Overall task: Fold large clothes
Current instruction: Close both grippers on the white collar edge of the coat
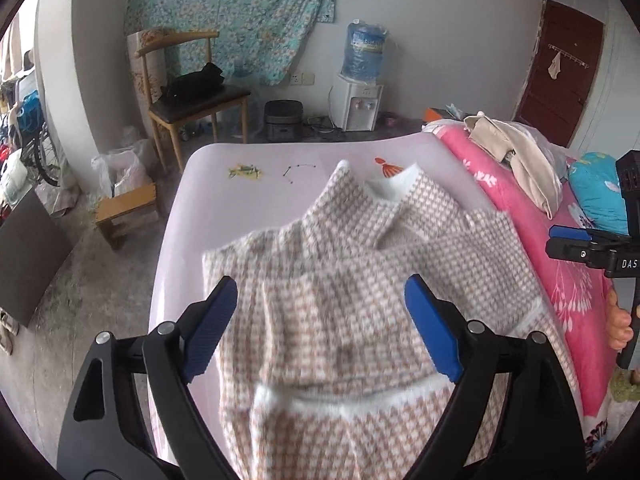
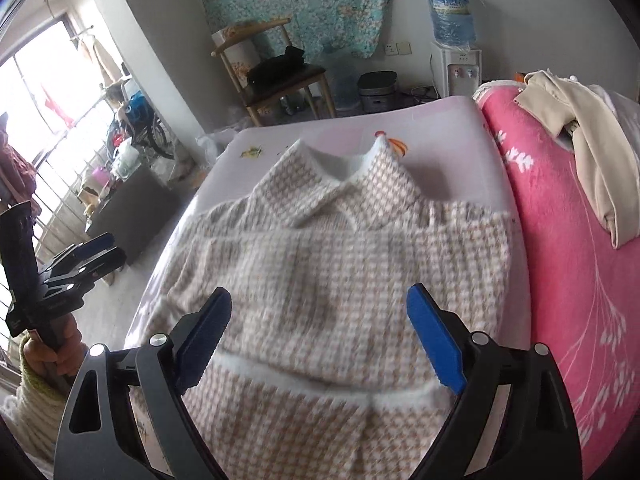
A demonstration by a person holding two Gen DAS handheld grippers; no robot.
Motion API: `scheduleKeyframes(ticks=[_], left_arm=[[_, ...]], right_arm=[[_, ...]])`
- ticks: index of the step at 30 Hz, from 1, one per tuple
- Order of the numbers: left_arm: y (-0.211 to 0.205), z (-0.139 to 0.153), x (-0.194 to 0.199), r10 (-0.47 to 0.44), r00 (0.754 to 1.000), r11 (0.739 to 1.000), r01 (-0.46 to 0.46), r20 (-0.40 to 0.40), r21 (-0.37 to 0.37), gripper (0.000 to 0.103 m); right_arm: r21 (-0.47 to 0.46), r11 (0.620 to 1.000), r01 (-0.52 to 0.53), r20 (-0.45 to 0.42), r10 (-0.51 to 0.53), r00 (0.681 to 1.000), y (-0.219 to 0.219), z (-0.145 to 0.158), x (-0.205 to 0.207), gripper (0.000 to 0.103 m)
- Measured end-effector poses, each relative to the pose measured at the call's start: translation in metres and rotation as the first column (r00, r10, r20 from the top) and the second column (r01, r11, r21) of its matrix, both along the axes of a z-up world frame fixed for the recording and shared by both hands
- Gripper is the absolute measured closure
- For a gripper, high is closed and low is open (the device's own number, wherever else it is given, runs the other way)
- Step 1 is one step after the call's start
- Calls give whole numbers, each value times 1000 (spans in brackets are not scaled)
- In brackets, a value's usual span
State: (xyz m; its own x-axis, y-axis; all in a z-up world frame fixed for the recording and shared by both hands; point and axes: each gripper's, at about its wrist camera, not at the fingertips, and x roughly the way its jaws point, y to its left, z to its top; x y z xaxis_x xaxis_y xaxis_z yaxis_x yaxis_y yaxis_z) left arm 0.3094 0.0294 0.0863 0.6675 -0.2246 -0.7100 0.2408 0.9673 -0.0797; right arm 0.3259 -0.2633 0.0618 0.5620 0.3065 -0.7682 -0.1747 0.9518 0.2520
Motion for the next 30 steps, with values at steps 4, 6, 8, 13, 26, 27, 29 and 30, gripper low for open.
scheduleKeyframes(ticks=[4,6,8,13,26,27,29,30], left_arm=[[-25,-3,83,-31,998,999,30,-45,-35,20],[-38,-11,127,-38,995,997,32,-87,-66,20],[-49,-22,167,-31,991,997,21,-128,-78,21],[-82,-62,246,5,977,997,-22,-214,-78,21],[-98,-97,268,-22,945,994,-15,-325,-110,87],[-99,-89,259,-41,952,995,9,-305,-103,89],[-100,-69,237,-90,960,993,66,-264,-99,90],[-99,-60,224,-115,963,991,94,-245,-97,91]], right_arm=[[45,998,38,-53,-35,998,-15,-7,84,16],[67,996,62,-88,-56,995,-21,-16,127,16],[63,994,85,-120,-77,990,-24,-28,163,16],[29,990,137,-214,-127,969,-26,-72,243,23],[100,995,30,-227,-6,974,-14,-93,246,91],[91,996,3,-203,15,979,-10,-83,236,91],[68,997,-36,-165,46,985,-6,-68,217,91],[55,997,-54,-147,62,987,-5,-62,206,91]])
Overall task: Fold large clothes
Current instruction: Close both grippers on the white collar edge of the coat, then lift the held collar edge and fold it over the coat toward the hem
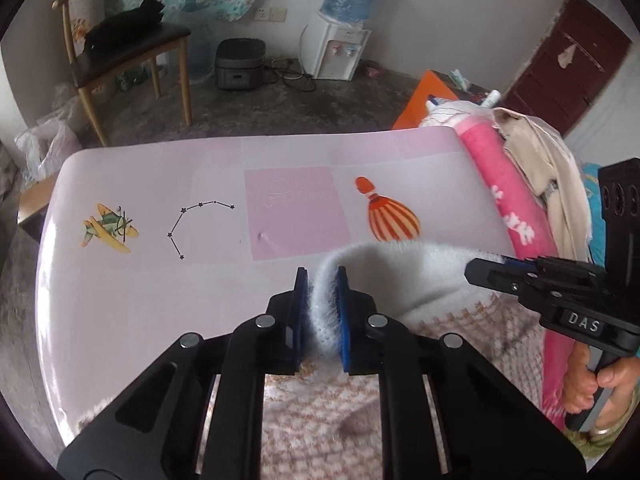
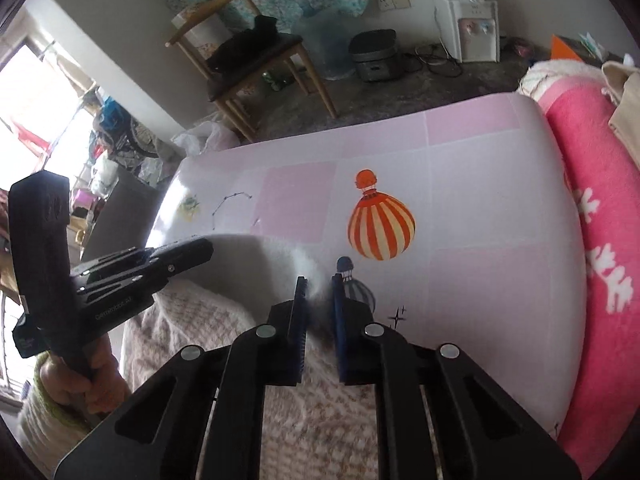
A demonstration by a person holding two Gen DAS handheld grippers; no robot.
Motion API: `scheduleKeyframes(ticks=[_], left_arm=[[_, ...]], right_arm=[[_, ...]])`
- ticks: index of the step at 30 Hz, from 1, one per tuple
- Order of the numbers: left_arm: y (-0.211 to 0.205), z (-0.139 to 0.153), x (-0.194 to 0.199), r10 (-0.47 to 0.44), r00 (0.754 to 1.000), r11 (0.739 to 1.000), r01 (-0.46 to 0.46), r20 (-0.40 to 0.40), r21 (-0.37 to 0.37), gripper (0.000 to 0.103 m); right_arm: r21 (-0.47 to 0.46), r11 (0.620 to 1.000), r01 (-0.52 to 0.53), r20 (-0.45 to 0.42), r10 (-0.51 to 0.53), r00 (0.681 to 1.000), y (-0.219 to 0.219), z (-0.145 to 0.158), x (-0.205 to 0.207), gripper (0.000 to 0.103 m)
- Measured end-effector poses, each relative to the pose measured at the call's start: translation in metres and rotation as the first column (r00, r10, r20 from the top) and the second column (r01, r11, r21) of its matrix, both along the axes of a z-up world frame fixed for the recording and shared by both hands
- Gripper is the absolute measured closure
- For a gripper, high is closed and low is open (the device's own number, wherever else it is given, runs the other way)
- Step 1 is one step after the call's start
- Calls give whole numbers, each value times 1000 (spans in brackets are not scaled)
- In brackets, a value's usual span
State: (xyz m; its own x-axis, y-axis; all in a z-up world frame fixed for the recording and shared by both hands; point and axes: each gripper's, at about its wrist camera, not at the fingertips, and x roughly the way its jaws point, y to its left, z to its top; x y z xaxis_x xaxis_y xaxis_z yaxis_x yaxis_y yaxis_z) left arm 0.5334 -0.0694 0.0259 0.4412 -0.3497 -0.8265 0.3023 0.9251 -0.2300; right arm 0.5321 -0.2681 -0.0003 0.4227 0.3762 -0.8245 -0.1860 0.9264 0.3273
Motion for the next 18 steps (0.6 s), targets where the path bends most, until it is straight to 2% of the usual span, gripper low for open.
scheduleKeyframes(ticks=[4,7,9,12,14,16,18], left_arm=[[4,23,-59,-97,992,995,95,77,29,92],[10,16,-104,-148,985,988,144,86,48,92],[15,11,-123,-162,983,985,157,84,63,92],[18,-3,-144,-177,981,982,170,74,84,92],[19,-10,-148,-171,983,982,165,67,91,92],[18,-15,-151,-173,982,981,165,78,102,92],[21,-17,-155,-168,982,982,161,80,97,90]], right_arm=[[-67,994,-85,72,90,993,6,12,-55,91],[-104,977,-186,44,191,981,12,6,-96,88],[-94,969,-228,48,233,971,11,15,-111,76],[-17,970,-243,141,243,960,9,45,-115,61],[58,969,-240,158,229,961,13,56,-106,61],[109,965,-237,117,224,968,23,48,-89,61],[104,969,-226,37,223,974,36,24,-74,62]])
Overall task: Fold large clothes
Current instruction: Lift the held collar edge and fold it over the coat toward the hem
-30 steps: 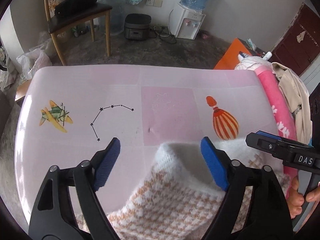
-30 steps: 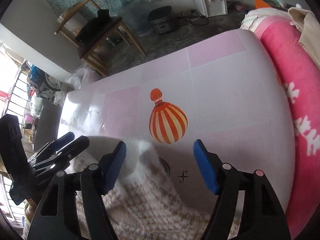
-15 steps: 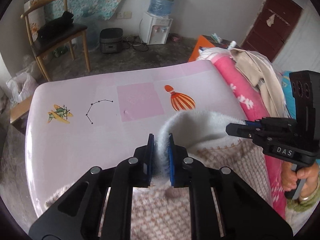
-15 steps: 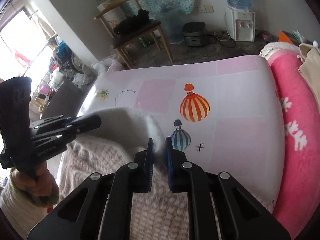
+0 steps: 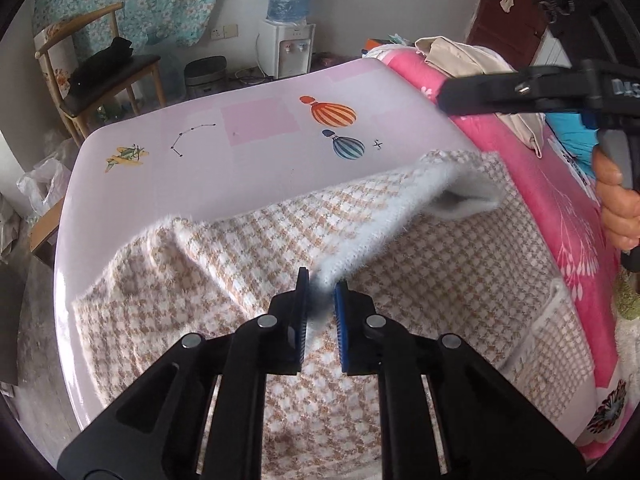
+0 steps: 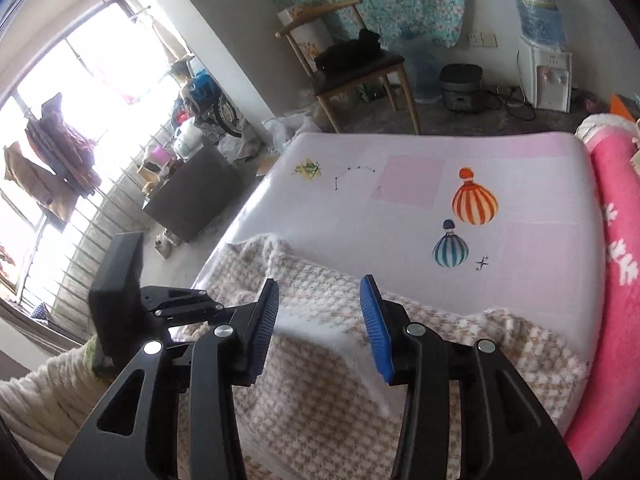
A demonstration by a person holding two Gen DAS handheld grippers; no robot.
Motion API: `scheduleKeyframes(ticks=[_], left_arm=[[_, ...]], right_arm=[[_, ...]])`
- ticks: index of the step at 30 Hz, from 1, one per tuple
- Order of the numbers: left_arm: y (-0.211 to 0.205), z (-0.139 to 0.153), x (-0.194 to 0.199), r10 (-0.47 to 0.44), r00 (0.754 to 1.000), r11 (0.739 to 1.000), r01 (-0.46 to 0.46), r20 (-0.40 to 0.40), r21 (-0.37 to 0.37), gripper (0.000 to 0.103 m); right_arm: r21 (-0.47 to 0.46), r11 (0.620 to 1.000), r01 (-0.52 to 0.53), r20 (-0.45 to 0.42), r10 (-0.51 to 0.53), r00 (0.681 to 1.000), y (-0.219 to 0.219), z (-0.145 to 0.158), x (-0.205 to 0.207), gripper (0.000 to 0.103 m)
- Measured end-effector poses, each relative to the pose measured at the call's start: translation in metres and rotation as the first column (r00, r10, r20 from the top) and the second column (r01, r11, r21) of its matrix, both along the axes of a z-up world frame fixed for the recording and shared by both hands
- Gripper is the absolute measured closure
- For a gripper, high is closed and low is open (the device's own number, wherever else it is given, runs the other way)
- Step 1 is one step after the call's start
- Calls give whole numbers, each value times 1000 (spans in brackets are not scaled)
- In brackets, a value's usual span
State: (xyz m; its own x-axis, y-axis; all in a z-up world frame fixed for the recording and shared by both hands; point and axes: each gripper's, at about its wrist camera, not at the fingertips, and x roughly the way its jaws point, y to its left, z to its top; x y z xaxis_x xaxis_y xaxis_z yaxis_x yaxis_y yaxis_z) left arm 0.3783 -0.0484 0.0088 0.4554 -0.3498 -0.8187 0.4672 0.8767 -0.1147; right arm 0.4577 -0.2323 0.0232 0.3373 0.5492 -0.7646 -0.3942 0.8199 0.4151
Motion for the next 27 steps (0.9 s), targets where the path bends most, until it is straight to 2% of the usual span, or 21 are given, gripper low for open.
scheduleKeyframes(ticks=[1,2,4,5,7,9,11,13,15,17,19,21,24,27], left_arm=[[2,-1,-3,4,1000,1000,-4,-5,-4,87],[7,-1,-6,10,1000,1000,-10,-11,-14,85],[21,2,-11,15,999,999,-17,-30,-52,80],[30,4,-15,14,999,996,-17,-43,-86,80],[47,10,-19,23,999,989,-29,-47,-144,79],[55,15,-13,43,998,985,-49,-38,-168,79],[50,17,2,68,997,982,-74,-37,-173,79],[37,17,21,55,997,977,-64,-49,-203,79],[19,6,42,30,994,973,-53,-104,-223,79],[2,-15,56,7,987,983,-36,-159,-182,79],[-12,-37,57,-4,985,997,-8,-174,-71,79],[-10,-33,46,-32,992,999,27,-121,-43,78],[-2,-32,34,-41,995,999,41,-95,-5,78],[-1,-32,29,-51,995,999,52,-82,10,78]], right_arm=[[-19,1000,-2,-57,1,998,6,-19,4,63],[-30,999,-10,-124,6,992,11,-41,5,69],[-53,998,-27,-197,16,980,16,-73,-12,70],[-70,997,-40,-191,26,981,18,-82,-23,70],[-83,995,-64,-132,52,990,18,-83,-39,70],[-91,994,-56,-127,44,991,17,-83,-44,70],[-109,993,-53,-122,39,992,21,-83,-44,70],[-125,991,-46,-116,32,993,25,-84,-44,70],[-142,989,-43,-98,29,995,26,-84,-46,70],[-155,987,-48,-84,35,996,27,-84,-53,70],[-175,981,-79,-97,63,993,22,-80,-62,70],[-211,973,-97,-93,79,993,9,-67,-70,70],[-267,963,-29,20,35,999,-11,-33,-63,70],[-245,968,44,72,-27,997,-18,-22,-40,70]])
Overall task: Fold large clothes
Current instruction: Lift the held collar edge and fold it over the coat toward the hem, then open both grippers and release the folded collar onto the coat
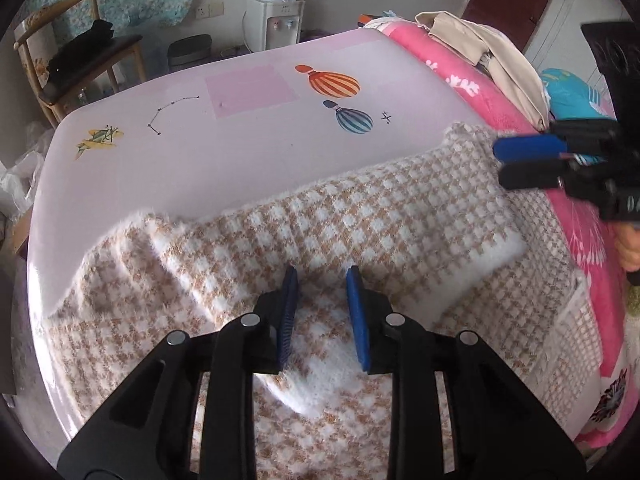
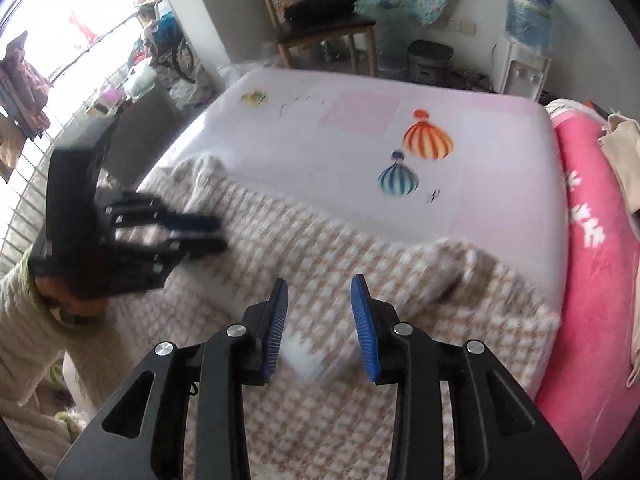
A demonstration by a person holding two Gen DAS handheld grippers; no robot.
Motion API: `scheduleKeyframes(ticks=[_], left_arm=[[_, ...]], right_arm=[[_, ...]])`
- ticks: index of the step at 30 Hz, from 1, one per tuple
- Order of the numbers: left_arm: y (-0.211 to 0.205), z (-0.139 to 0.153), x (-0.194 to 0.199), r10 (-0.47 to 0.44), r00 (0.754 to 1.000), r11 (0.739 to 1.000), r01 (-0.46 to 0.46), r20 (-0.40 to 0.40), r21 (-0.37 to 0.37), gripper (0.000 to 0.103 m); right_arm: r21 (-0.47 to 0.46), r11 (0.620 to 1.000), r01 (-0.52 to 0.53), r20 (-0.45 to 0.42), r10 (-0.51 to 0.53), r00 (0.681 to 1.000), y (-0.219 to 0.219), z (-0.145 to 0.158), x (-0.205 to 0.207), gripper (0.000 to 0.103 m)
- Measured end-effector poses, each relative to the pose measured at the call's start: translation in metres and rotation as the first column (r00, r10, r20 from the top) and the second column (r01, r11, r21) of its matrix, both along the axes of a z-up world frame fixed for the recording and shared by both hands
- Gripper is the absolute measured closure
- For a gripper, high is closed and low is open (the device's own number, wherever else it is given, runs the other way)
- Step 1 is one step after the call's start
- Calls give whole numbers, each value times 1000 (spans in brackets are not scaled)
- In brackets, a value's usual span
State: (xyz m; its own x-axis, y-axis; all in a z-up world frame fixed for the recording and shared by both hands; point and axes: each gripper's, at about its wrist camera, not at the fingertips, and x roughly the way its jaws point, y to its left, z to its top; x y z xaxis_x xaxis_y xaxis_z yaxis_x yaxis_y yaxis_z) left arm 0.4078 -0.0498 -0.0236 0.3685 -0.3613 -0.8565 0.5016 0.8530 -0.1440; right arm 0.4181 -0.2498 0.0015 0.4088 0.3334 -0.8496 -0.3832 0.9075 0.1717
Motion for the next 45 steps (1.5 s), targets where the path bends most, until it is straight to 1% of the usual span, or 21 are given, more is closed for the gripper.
scheduleKeyframes(ticks=[2,4,5,6,12,14,17,19,21,22,23,26,28,30,32,35,37,39,40,42,45], left_arm=[[0,0,2,4,1000,1000,-4,-3,4,78],[1,1,2,4,1000,1000,-4,-4,3,78],[4,1,0,2,1000,1000,-2,-3,3,77],[7,2,-1,3,1000,1000,-3,-3,3,77],[26,15,-6,5,1000,1000,-5,4,-22,78],[23,27,-1,8,998,1000,-6,59,-27,77],[10,36,19,42,996,998,-37,78,-53,77],[-4,28,34,65,994,998,-66,83,-2,75],[-8,4,48,91,995,992,-94,39,84,74],[-5,-4,51,98,995,991,-101,31,88,73],[-2,-3,48,92,995,993,-95,48,76,73],[9,-1,34,64,997,991,-70,52,116,73],[15,-2,22,45,996,982,-58,74,182,72],[24,4,13,57,994,977,-74,91,200,69],[27,21,4,42,992,987,-59,117,149,70],[15,39,-5,-6,989,998,-3,151,63,70],[-3,32,-9,-40,989,996,28,139,86,67],[-21,4,-16,-73,993,978,53,93,203,65],[-24,-8,-22,-88,990,968,58,111,244,63],[-23,-4,-34,-96,984,964,53,153,260,62],[-13,11,-36,-66,985,982,35,161,187,62]], right_arm=[[-33,999,16,1,-16,1000,5,-13,17,70],[-116,993,-1,-56,-6,998,10,-46,28,70],[-114,993,-19,-35,15,999,6,-51,23,70],[-109,993,-33,-7,33,999,2,-51,14,70],[-113,993,13,-60,-20,998,-24,-33,-13,64],[-88,996,0,-25,-2,1000,-15,-18,-12,64],[-51,998,-27,32,28,999,16,-7,6,62],[-29,998,-54,22,54,998,42,-17,22,58],[-66,995,-69,-11,68,998,60,-39,32,58],[-81,994,-71,-22,69,997,62,-51,34,58],[-61,996,-66,-1,66,998,60,-51,29,57],[11,999,-43,-66,44,997,35,-49,14,52],[-29,999,-43,-78,41,996,22,-50,-1,52],[-98,994,-50,-55,44,997,18,-44,-18,52],[-116,993,-30,-47,25,999,19,-34,-23,52],[-68,998,2,18,-1,1000,27,-19,-25,52],[-71,997,29,28,-27,999,34,-25,-22,52],[-106,993,45,-29,-48,998,37,-50,-21,51],[-117,992,42,5,-42,999,38,-55,-27,51],[-173,984,39,32,-34,999,43,-49,-38,51],[-131,989,73,63,-65,996,39,-28,-45,51]])
